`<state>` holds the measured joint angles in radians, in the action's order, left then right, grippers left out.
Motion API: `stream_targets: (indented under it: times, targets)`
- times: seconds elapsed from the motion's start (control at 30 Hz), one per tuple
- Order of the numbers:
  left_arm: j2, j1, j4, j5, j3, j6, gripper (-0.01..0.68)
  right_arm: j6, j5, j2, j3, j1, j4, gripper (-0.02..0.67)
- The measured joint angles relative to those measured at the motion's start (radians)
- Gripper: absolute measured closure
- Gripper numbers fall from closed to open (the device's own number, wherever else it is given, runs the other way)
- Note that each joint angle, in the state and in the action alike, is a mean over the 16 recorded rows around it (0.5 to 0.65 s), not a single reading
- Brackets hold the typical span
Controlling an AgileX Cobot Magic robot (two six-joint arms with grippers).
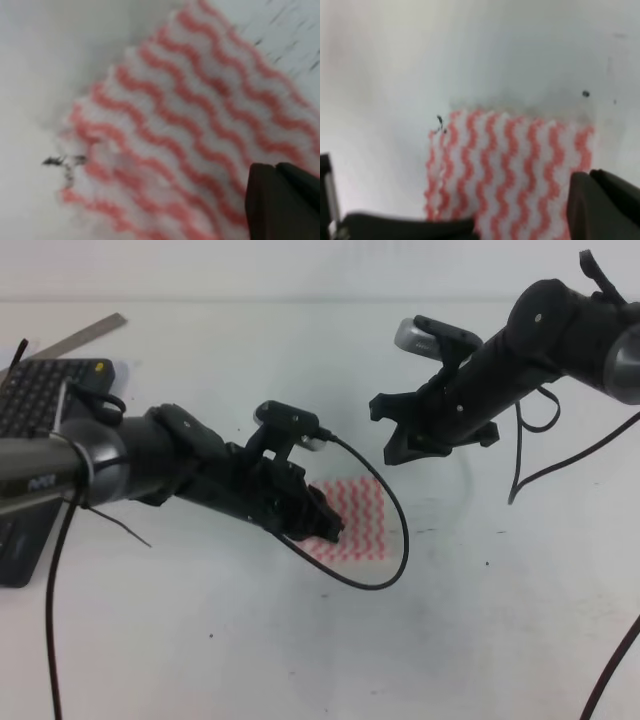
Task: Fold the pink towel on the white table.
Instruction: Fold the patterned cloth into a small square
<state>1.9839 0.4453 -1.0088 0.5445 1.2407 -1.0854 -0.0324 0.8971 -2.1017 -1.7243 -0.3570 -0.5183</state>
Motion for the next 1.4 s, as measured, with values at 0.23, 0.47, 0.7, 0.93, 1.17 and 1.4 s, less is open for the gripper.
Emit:
stream_targets:
  times: [0.23, 0.47, 0.7, 0.93, 1.17, 1.4]
  targets:
    - [0.023, 0.007, 0.003, -0.003, 0.000, -0.008, 0.675, 0.005, 0.019, 0.004, 0.001, 0.017, 0.004, 0.667]
    - [-0.041, 0.007, 0.008, -0.030, -0.001, -0.018, 0.675, 0.000, 0.021, 0.031, 0.001, 0.018, 0.005, 0.667]
    - [-0.187, 0.005, 0.009, -0.071, -0.004, -0.016, 0.675, -0.013, 0.030, 0.141, 0.023, 0.018, 0.025, 0.667]
    - [-0.372, 0.003, -0.012, -0.141, -0.065, -0.007, 0.675, -0.025, 0.003, 0.366, 0.141, 0.018, 0.053, 0.667]
    - [-0.631, 0.002, -0.063, -0.284, -0.253, -0.007, 0.675, -0.026, -0.071, 0.650, 0.376, 0.018, 0.065, 0.667]
    - [-0.973, 0.003, -0.114, -0.426, -0.516, -0.015, 0.675, -0.027, -0.155, 0.966, 0.662, 0.018, 0.067, 0.667]
